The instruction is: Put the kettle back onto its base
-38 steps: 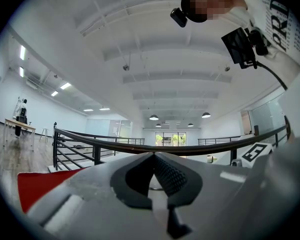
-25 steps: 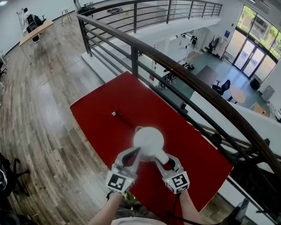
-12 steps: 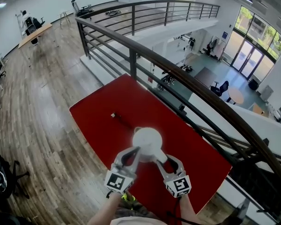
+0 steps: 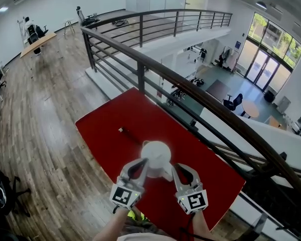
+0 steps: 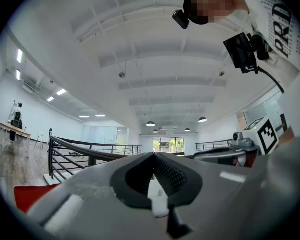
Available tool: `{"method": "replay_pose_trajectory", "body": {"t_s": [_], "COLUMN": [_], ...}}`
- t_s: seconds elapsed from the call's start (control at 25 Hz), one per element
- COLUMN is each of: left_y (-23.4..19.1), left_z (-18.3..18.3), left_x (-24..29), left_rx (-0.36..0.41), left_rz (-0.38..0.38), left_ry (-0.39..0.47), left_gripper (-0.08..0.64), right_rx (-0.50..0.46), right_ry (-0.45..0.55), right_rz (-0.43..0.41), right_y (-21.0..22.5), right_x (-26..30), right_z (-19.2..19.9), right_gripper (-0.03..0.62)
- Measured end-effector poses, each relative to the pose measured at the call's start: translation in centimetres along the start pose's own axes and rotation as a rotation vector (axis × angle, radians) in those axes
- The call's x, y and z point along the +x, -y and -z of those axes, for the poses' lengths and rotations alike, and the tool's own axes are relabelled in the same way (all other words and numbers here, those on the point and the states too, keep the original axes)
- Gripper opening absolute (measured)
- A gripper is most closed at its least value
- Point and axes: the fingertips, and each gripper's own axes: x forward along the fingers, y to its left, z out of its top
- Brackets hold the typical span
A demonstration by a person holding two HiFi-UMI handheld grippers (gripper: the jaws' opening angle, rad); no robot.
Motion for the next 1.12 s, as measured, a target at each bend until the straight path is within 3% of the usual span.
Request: {"method": "replay_pose_trajectory", "body": {"t_s": [0.16, 0.44, 0.68, 1.12], "left_y": [0.3, 2.8, 3.3, 2.5], "left_z": [-1.3, -4.5, -4.3, -3.8], "left_x": [-0.5, -1.9, -2.2, -2.2], "left_rx": [0.057, 0.033, 0.031, 0.014], "left_rz": [0.008, 0.04, 0.047, 0.04], "left_ry": [-0.021, 0.039, 0.033, 0.035], "left_gripper": [-0.008, -0.008, -0.008, -0.008], "right_rx": [-0.026, -0.094, -0.095, -0.092], "right_ry": [0.054, 0.111, 0.041, 0.009], "right_rz": [0.01, -0.035, -0.038, -0.026], "right_y": [-0.1, -3.0, -3.8, -3.6], "right_x": [0.1, 0.5, 0.7, 1.4], "right_z": [-3.5, -6.9, -6.1, -4.7], "right_gripper": [0.043, 0.009, 0.008, 0.008]}}
